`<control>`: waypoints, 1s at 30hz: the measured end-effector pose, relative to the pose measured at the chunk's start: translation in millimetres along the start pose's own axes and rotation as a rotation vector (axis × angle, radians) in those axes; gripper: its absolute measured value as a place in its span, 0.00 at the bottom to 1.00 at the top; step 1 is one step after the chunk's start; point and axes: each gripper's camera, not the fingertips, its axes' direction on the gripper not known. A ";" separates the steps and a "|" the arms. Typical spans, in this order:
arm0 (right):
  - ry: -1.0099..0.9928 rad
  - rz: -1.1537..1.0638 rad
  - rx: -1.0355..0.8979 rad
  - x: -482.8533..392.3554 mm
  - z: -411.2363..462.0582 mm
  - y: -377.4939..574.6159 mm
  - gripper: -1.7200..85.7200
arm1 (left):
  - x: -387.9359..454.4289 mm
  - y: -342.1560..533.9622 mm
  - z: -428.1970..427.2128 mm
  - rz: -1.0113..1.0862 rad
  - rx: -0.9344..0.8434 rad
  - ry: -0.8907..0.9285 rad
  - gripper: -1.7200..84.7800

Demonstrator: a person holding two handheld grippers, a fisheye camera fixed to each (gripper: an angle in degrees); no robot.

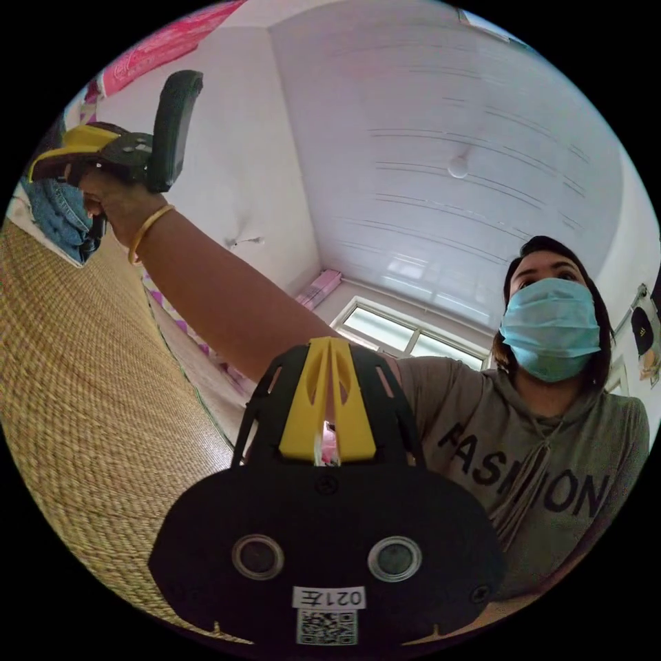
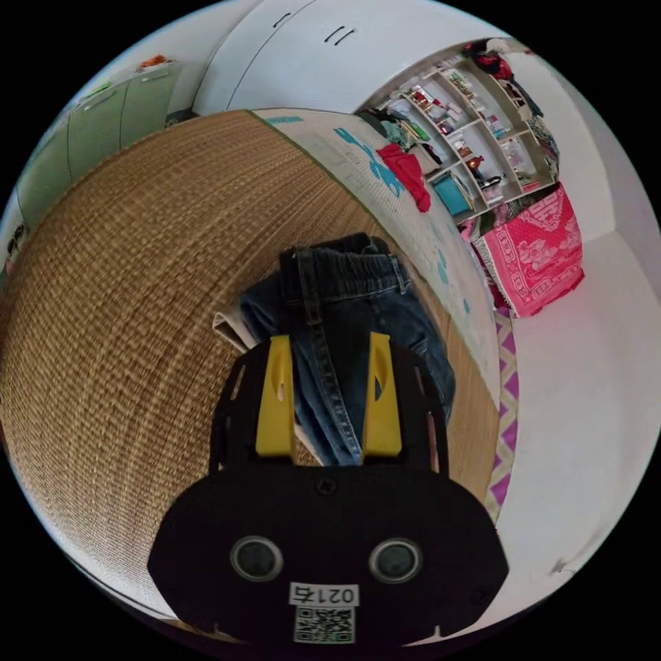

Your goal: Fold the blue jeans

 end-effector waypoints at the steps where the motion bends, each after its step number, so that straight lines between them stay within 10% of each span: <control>1: -0.011 0.001 0.000 2.3 2.2 -2.3 0.17 | -2.9 0.7 -7.4 -0.009 0.000 -0.002 0.01; 18: 0.006 0.622 0.164 107.4 -212.4 173.1 0.06 | -59.7 -8.1 -73.9 -0.121 -0.055 -0.096 0.01; 30: -0.157 0.626 -0.236 -149.5 -284.8 245.4 0.06 | -62.9 -39.4 -68.9 -0.105 -0.122 -0.180 0.01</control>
